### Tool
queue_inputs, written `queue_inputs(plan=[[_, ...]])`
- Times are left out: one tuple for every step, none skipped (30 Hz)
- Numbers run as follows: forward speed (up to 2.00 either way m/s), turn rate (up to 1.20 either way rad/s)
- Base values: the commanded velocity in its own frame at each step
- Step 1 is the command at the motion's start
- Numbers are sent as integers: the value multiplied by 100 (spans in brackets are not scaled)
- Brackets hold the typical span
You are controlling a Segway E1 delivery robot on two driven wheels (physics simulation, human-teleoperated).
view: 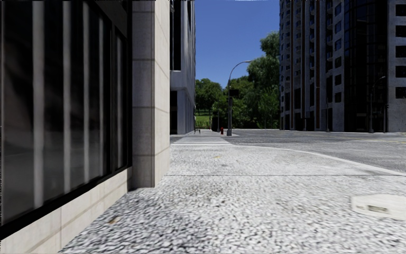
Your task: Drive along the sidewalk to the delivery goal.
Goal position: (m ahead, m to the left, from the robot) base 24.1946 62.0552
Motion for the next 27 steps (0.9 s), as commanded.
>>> queue_inputs(plan=[[126, -32], [126, -31], [126, -31], [126, -31], [126, -31], [126, -31], [127, -31], [129, -31], [138, -30], [144, -6], [144, -6], [146, 0], [146, 0], [146, 0], [146, 0], [146, 0], [146, 0], [146, 0], [146, 0], [146, 0], [146, 0], [146, 0], [146, 0], [146, 0], [147, 0], [147, 0], [147, 0]])
